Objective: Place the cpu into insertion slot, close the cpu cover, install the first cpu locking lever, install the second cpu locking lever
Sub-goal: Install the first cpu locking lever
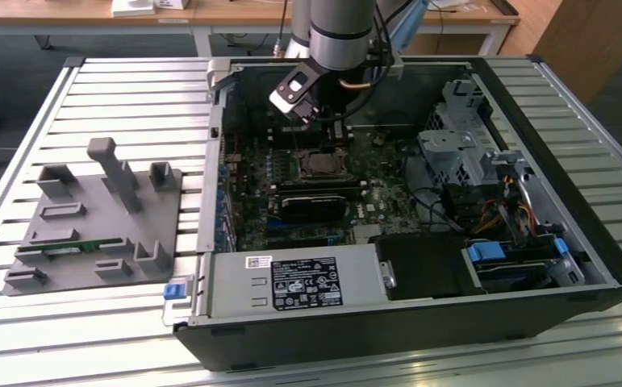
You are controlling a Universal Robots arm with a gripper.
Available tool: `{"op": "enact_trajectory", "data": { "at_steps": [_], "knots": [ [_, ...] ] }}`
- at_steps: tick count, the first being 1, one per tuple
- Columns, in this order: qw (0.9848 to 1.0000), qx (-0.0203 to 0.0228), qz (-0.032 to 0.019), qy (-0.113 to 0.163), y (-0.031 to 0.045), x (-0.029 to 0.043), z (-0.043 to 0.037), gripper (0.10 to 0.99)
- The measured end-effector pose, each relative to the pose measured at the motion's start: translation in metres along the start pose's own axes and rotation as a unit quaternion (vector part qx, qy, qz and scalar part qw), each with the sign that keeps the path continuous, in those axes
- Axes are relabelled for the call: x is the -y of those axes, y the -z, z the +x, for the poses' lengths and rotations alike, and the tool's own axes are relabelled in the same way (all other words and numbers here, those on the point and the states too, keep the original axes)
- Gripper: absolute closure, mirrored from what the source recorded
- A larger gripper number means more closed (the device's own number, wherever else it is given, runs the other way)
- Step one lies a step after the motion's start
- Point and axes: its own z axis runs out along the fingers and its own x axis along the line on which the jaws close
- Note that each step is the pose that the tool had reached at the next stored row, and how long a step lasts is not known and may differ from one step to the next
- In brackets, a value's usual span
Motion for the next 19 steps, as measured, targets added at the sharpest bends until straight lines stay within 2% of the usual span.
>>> {"op": "enact_trajectory", "data": {
  "at_steps": [19],
  "knots": [
    [1.0, -0.0001, -0.0001, 0.0, 0.0044, -0.0001, 0.0001, 0.98]
  ]
}}
